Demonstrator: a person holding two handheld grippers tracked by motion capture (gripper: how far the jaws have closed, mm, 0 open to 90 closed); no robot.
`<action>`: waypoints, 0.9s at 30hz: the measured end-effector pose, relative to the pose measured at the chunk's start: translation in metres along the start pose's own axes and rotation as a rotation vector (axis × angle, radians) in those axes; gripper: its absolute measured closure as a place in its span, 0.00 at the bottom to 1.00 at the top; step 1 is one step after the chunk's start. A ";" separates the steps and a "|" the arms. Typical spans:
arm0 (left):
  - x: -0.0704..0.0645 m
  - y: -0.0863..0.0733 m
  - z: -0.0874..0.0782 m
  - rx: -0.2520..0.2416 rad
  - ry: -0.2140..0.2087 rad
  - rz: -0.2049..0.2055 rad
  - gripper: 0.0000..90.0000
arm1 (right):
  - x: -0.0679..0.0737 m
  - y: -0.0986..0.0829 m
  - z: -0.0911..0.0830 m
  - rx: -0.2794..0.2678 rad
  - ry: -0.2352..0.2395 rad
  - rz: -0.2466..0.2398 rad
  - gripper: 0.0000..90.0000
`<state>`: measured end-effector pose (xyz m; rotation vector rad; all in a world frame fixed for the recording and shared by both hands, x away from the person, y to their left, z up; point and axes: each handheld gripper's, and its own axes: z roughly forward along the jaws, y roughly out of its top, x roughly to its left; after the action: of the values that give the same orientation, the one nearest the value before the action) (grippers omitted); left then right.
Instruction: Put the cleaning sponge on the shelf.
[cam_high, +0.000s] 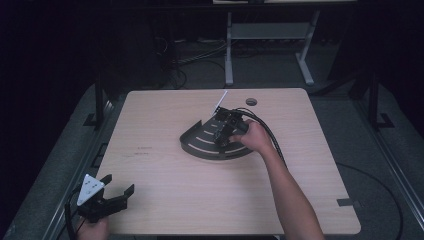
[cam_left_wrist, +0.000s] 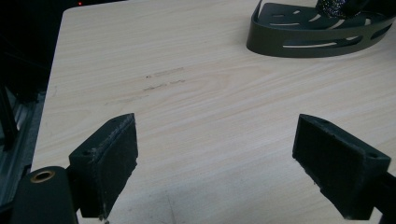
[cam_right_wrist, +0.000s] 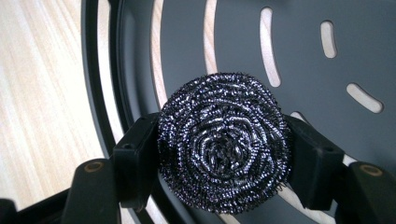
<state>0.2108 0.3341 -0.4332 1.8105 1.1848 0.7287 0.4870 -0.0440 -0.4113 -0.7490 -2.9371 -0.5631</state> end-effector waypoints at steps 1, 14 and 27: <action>0.000 0.000 0.000 -0.001 -0.002 0.000 0.15 | 0.000 0.000 0.001 -0.001 -0.005 0.004 0.37; -0.001 0.000 0.000 0.004 0.003 0.010 0.15 | -0.002 -0.005 0.013 0.017 -0.011 0.017 0.37; 0.000 0.000 0.000 -0.001 0.000 0.003 0.15 | -0.001 -0.003 0.018 0.025 -0.006 0.015 0.37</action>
<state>0.2104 0.3339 -0.4331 1.8124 1.1817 0.7308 0.4872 -0.0404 -0.4296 -0.7704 -2.9355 -0.5231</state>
